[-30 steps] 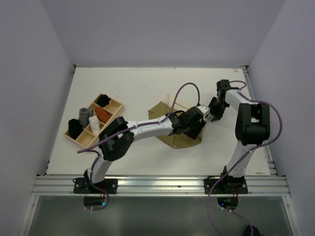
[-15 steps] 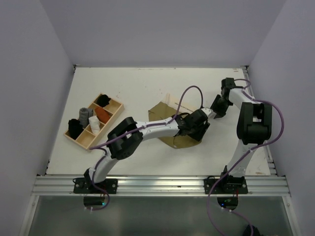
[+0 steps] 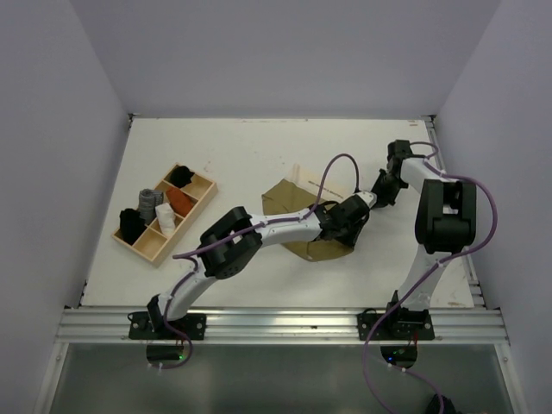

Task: Roll the underwear
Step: Fold the underwear

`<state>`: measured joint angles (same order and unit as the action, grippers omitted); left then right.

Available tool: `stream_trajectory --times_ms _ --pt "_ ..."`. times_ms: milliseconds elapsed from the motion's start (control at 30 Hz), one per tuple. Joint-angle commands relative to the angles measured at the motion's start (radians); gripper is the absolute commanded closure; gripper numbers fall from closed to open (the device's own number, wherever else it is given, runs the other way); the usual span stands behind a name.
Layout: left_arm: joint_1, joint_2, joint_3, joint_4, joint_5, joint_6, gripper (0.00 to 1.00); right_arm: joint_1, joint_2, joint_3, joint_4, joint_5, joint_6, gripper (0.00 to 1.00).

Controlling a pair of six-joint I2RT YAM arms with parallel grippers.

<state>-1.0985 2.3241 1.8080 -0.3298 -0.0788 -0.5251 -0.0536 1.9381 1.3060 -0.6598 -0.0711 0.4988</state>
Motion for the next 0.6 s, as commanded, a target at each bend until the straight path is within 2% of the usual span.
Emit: stream_trajectory --times_ms 0,67,233,400,567 --pt "-0.008 -0.02 -0.042 0.0 -0.013 -0.006 0.75 0.005 0.002 -0.011 0.016 -0.009 -0.008 0.91" --pt "-0.006 -0.052 -0.091 -0.002 -0.032 0.003 0.8 0.006 -0.005 -0.017 0.006 -0.001 -0.002 1.0" --pt "-0.006 -0.175 -0.252 -0.005 -0.044 0.039 1.0 0.012 -0.085 -0.125 0.032 -0.015 0.029 1.0" --pt "-0.008 -0.302 -0.381 0.06 0.026 0.089 1.0 0.041 -0.232 -0.22 -0.001 0.068 0.029 1.0" --pt "-0.02 -0.331 -0.374 0.045 0.098 0.105 1.0 0.035 -0.336 -0.243 -0.073 0.217 0.024 1.0"
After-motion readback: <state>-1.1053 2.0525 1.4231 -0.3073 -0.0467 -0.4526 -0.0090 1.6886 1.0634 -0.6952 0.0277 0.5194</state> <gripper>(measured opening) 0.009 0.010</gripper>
